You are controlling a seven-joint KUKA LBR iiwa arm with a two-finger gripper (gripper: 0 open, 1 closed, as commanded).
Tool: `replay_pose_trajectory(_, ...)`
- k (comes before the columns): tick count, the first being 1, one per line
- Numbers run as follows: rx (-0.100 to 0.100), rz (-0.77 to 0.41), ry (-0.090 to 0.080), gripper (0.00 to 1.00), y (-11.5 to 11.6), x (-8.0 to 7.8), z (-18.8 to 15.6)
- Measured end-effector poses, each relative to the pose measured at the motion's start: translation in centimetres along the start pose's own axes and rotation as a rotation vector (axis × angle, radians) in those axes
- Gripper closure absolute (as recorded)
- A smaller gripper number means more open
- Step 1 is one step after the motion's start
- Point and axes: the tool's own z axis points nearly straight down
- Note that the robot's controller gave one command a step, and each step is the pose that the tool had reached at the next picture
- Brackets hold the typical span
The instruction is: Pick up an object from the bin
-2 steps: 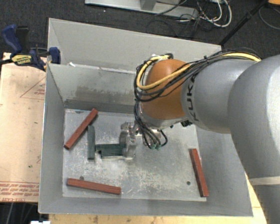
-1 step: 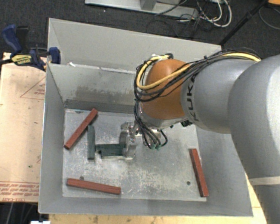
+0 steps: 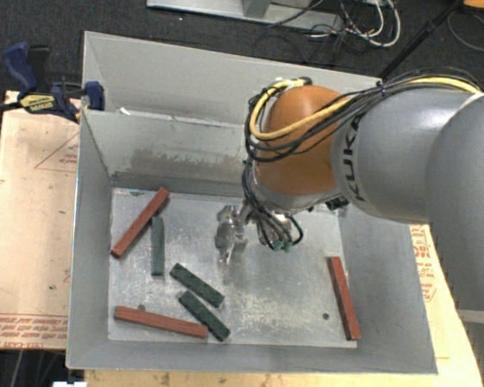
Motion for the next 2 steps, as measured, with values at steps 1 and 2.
replay_pose_trajectory(1,0.0,0.03,-0.003,1.0,1.7,-0.3,-6.1)
replay_pose_trajectory(2,0.0,0.256,-0.002,0.0,3.8,-3.6,0.6)
